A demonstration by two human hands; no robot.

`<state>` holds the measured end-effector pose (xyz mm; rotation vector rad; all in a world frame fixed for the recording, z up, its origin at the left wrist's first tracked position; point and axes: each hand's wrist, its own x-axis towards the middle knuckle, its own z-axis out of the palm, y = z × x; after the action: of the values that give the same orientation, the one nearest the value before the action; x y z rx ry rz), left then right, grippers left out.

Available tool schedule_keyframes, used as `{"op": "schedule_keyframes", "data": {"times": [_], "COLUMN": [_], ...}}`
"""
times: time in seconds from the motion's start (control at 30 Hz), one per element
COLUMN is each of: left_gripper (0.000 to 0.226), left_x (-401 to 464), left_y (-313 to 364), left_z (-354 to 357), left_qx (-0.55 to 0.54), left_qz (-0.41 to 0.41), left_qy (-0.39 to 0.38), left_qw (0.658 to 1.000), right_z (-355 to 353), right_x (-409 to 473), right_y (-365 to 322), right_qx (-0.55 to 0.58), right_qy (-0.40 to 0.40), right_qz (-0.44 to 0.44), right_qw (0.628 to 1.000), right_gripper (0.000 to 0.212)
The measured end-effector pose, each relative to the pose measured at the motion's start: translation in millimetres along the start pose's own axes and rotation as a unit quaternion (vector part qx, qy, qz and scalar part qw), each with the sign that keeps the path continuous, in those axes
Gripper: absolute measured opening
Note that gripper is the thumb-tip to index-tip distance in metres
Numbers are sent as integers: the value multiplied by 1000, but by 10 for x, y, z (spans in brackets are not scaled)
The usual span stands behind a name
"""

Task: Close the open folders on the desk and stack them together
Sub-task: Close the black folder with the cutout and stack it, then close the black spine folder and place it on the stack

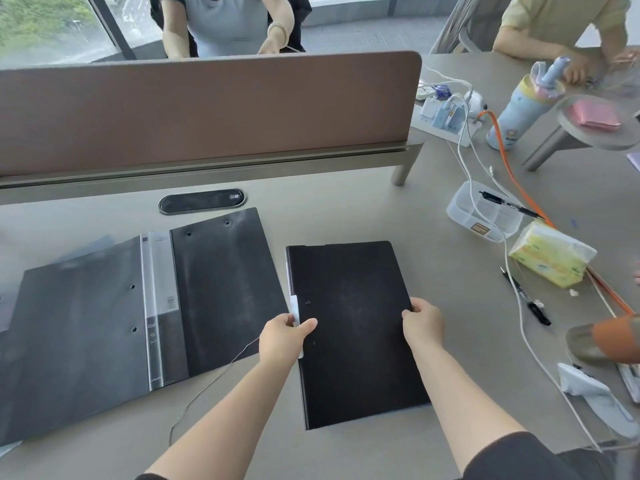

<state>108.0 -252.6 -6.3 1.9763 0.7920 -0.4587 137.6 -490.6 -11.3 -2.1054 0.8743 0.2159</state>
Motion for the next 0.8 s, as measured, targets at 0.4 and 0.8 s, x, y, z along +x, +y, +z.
{"op": "schedule_keyframes", "data": {"times": [0.4, 0.8], "left_gripper": [51, 28], "left_x": [-116, -182], "left_y": [10, -548], "left_z": [-17, -934], "left_qx": [25, 65], "left_qz": [41, 60], "left_qy": [36, 169], "left_qw": [998, 982], "right_z": [30, 522], "right_x": [-64, -936], "right_y": [40, -943], "right_qx": [-63, -16], "right_qy": [47, -95], "right_qz": [-19, -337], "right_qw": [997, 936], "right_gripper": [22, 37]}}
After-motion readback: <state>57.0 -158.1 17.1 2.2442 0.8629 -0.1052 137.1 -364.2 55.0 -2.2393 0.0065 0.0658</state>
